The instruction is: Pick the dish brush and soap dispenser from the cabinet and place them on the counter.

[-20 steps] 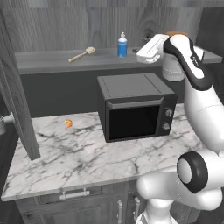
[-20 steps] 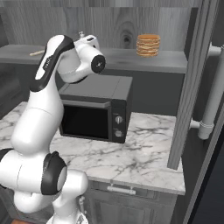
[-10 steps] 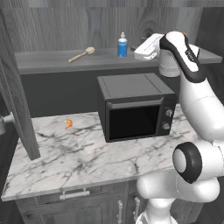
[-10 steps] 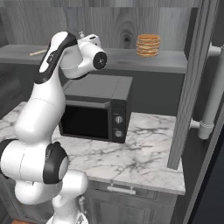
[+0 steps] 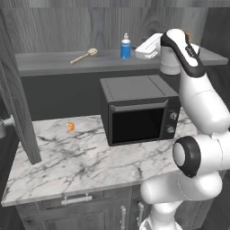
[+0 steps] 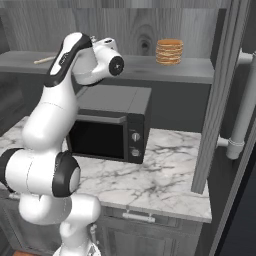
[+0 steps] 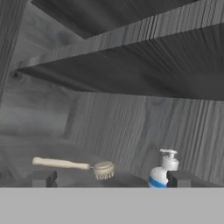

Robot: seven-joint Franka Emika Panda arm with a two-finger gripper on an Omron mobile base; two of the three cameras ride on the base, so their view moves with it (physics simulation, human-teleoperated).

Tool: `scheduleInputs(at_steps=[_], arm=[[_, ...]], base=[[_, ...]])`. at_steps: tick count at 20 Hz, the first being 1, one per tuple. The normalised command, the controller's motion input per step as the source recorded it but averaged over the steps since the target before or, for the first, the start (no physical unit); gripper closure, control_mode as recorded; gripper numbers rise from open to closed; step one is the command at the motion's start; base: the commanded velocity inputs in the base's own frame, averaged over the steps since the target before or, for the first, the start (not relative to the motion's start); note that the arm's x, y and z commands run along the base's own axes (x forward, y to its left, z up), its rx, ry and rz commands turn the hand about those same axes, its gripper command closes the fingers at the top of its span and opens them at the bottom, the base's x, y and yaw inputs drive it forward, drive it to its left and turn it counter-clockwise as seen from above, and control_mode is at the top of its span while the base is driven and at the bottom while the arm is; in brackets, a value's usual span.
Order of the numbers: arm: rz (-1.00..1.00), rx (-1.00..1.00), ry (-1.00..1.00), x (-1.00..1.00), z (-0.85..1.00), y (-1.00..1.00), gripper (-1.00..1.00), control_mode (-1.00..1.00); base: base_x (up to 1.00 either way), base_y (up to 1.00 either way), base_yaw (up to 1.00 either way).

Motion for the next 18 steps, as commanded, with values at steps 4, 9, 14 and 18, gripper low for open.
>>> scheduleInputs(at_steps=[4, 9, 14, 18], arm=[[0.00, 0.01, 0.00, 0.30, -0.01, 0.00, -1.00, -1.00], [0.00, 0.00, 0.00, 0.30, -0.02, 0.00, -1.00, -1.00], [0.00, 0.00, 0.00, 0.25, -0.03, 0.00, -1.00, -1.00], [0.00, 0.00, 0.00, 0.25, -0.04, 0.00, -1.00, -1.00]], base=[[0.00, 0.00, 0.00], [0.00, 0.00, 0.00], [0.00, 0.00, 0.00], [0.00, 0.00, 0.00]])
